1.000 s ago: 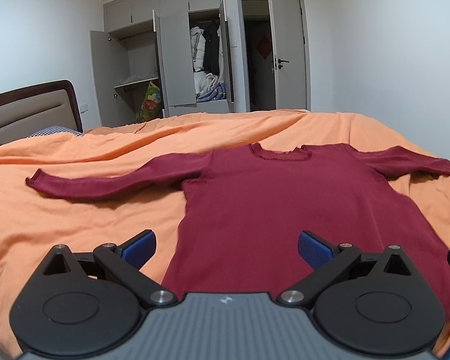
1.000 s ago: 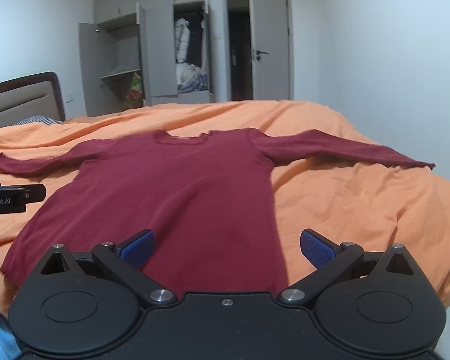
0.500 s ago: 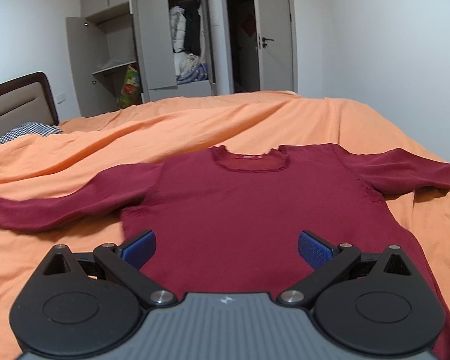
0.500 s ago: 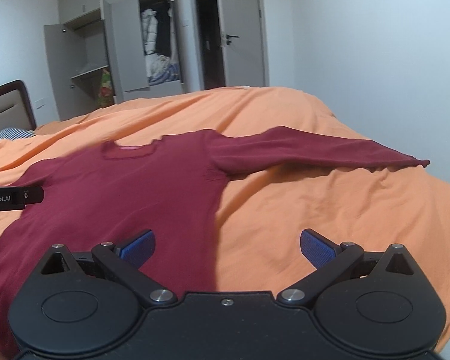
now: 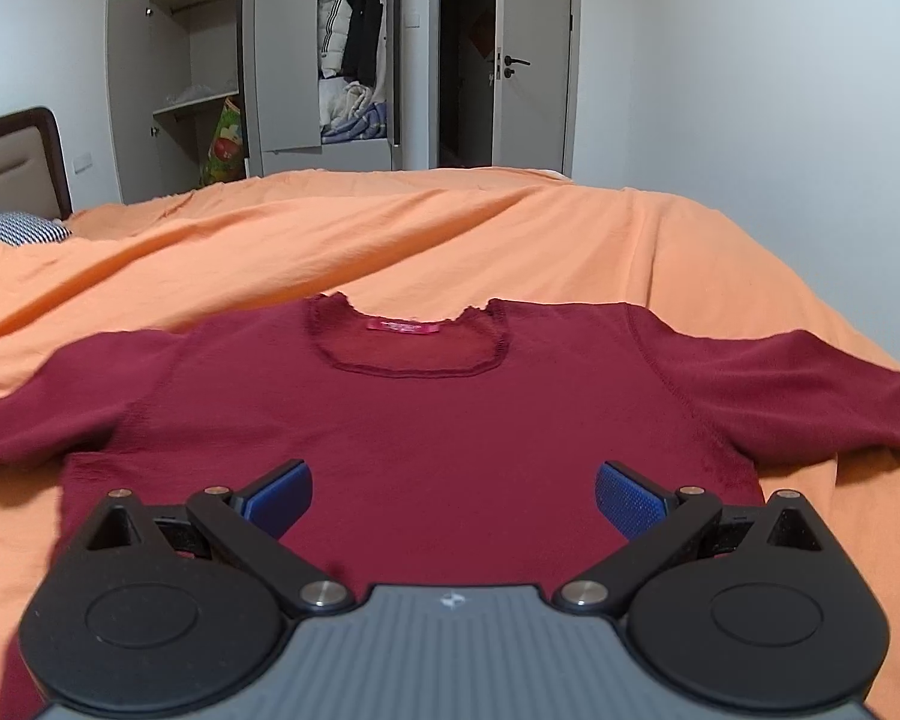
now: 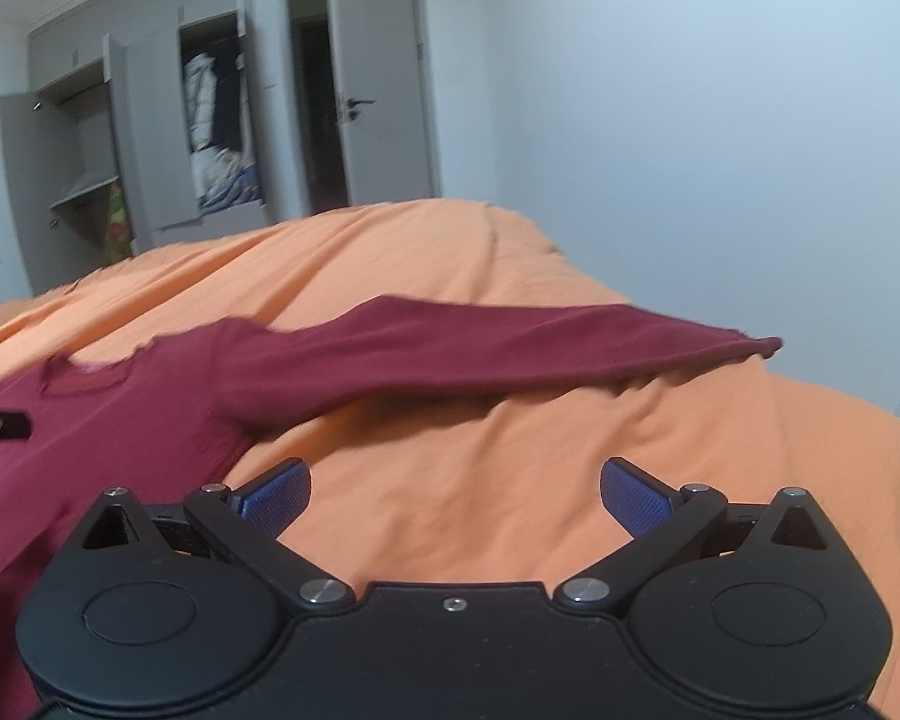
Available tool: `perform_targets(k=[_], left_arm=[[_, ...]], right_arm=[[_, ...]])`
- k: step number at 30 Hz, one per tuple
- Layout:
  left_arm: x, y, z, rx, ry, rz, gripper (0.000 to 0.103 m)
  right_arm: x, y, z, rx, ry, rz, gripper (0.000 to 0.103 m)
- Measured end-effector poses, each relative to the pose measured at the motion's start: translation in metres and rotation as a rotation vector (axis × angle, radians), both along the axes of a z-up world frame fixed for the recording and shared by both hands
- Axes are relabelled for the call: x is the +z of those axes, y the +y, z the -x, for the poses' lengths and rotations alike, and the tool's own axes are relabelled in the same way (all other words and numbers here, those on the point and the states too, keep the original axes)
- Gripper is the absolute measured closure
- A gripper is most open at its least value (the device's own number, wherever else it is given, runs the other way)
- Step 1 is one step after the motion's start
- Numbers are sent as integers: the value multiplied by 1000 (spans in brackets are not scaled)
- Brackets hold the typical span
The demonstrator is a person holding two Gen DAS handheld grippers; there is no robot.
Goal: Fold small clothes
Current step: 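Move the right tool to a sleeve cuff and close on it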
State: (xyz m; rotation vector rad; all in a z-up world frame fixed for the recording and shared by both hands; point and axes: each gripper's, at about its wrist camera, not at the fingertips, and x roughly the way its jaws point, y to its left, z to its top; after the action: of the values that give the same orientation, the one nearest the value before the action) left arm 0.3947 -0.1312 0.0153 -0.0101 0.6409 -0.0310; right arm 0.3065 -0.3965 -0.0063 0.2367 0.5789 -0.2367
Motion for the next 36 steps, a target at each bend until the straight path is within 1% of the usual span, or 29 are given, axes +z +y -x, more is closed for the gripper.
perform_targets(k=[3, 7, 10, 12, 15, 18, 20, 22, 25, 28, 29, 31, 32, 34, 36], left_arm=[[-9, -1, -11, 4, 5, 26, 0], [-21, -3, -21, 14, 21, 42, 0], [-32, -3, -24, 23, 33, 54, 0], [-39, -3, -24, 31, 36, 55, 0], [-49, -8, -19, 26, 11, 7, 0], [-56, -18, -15, 17, -9, -65, 0], [-60, -22, -15, 15, -16, -91, 0], [-62, -22, -15, 14, -18, -97, 0], [-64, -22, -16, 12, -17, -96, 0], [-64, -21, -16, 10, -18, -97, 0], [-64, -21, -16, 10, -16, -97, 0], [-63, -21, -16, 10, -14, -97, 0], [-62, -21, -16, 9, -12, -96, 0], [-58, -20, -18, 5, 1, -91, 0], [-51, -17, -20, -11, 18, -82, 0]], right_arm=[[-5, -21, -13, -27, -24, -33, 0], [-10, -47, -28, -52, -39, -64, 0], [-11, -64, -38, -79, -40, -56, 0], [-12, -74, -45, -99, -22, -37, 0], [-15, -94, -56, -139, 1, -36, 0], [-20, -116, -66, -186, 12, -65, 0], [-23, -129, -72, -228, 16, -80, 0], [-28, -146, -78, -280, 19, -109, 0], [-35, -169, -85, -357, -1, -171, 1], [-42, -185, -91, -396, -31, -234, 2], [-44, -188, -93, -407, -37, -247, 4], [-48, -194, -99, -441, -32, -251, 16], [-50, -196, -101, -460, -24, -250, 20], [-51, -196, -100, -489, -22, -238, 46], [-51, -195, -100, -514, -11, -218, 60]])
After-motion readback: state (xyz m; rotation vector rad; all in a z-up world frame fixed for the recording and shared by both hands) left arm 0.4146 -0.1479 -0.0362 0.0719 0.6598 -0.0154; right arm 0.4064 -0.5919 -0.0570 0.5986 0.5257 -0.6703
